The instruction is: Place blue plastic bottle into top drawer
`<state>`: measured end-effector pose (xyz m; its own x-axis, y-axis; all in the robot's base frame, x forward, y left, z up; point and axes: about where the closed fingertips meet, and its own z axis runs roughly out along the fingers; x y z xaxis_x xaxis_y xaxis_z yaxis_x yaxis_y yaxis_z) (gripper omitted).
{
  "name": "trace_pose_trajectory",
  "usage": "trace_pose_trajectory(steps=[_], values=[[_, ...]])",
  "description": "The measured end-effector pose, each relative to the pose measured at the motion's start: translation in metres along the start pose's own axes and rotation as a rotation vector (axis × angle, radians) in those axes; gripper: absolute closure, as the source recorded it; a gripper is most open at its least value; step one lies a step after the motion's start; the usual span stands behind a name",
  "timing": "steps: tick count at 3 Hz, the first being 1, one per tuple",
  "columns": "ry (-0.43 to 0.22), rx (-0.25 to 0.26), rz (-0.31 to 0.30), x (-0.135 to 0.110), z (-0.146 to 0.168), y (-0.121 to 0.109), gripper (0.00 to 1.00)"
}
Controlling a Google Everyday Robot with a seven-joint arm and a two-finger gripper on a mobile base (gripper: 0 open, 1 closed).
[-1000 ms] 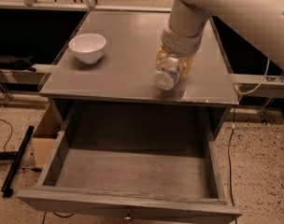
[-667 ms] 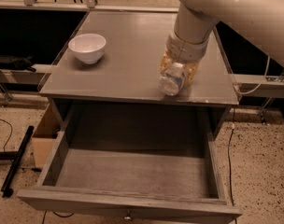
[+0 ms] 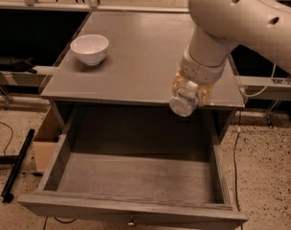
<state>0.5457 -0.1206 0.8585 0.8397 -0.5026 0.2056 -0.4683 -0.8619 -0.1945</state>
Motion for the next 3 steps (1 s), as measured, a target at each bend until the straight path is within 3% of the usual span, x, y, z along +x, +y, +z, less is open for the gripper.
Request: trace_pose_trajectory(steps=[1, 2, 3], values=[[0.054, 0.004, 0.014, -0.001, -0.023, 0.005, 1.0], [0.138, 0.026, 0.019, -0.017, -0.055, 0.014, 1.0], [0.167, 0.014, 0.005, -0.059, -0.054, 0.02, 1.0]])
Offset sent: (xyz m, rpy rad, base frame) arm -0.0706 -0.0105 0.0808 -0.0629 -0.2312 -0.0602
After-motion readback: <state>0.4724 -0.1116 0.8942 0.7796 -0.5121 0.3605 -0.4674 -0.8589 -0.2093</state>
